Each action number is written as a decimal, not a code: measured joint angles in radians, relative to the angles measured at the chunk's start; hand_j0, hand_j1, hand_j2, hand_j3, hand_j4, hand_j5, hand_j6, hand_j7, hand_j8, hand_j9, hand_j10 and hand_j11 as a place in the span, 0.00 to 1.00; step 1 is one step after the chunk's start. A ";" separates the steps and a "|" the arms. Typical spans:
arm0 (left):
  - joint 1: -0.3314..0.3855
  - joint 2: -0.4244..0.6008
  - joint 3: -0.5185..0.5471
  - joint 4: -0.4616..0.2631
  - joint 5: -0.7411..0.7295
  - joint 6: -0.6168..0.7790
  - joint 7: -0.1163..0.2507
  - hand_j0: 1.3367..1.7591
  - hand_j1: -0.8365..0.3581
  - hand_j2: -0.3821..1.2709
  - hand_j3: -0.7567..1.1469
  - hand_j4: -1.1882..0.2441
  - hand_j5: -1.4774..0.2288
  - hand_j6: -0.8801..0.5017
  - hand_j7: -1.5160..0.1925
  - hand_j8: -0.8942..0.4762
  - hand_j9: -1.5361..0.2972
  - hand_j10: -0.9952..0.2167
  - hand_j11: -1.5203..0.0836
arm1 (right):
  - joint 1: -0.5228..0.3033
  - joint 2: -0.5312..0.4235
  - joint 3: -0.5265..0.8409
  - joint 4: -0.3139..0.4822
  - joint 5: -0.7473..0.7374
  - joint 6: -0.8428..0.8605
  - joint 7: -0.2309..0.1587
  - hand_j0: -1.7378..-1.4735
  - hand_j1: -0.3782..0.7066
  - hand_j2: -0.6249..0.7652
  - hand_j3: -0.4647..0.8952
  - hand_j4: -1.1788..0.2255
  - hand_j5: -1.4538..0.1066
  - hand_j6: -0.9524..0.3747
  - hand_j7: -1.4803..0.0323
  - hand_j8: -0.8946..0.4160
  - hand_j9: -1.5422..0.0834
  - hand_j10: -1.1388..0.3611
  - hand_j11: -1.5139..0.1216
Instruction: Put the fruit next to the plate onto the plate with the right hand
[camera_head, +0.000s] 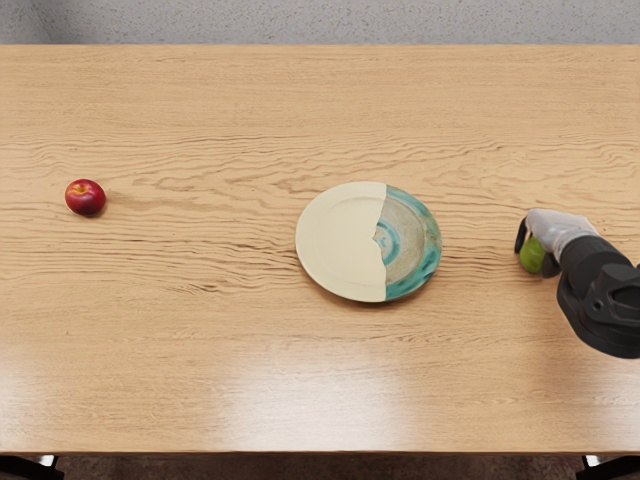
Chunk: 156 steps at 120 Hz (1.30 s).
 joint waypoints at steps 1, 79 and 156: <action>0.000 0.000 0.000 0.000 0.000 0.000 0.000 0.76 0.99 0.23 0.40 0.83 0.87 0.64 0.89 0.65 0.84 0.82 0.95 | 0.002 0.000 0.000 0.001 0.000 0.000 0.000 0.34 0.62 0.52 0.34 0.40 0.37 0.37 0.48 0.36 0.41 0.31 0.39; 0.010 0.000 -0.002 0.004 0.000 0.000 0.000 0.76 0.99 0.23 0.40 0.83 0.87 0.64 0.89 0.65 0.84 0.82 0.95 | 0.265 0.130 0.003 0.068 0.174 0.002 0.001 0.32 0.61 0.53 0.34 0.42 0.33 0.43 0.38 0.38 0.37 0.31 0.35; 0.009 0.000 0.001 0.006 0.000 0.000 0.000 0.76 0.99 0.23 0.40 0.83 0.87 0.64 0.89 0.65 0.84 0.82 0.95 | 0.376 0.525 0.012 -0.048 0.381 0.003 0.002 0.31 0.61 0.64 0.34 0.40 0.32 0.40 0.38 0.35 0.38 0.31 0.36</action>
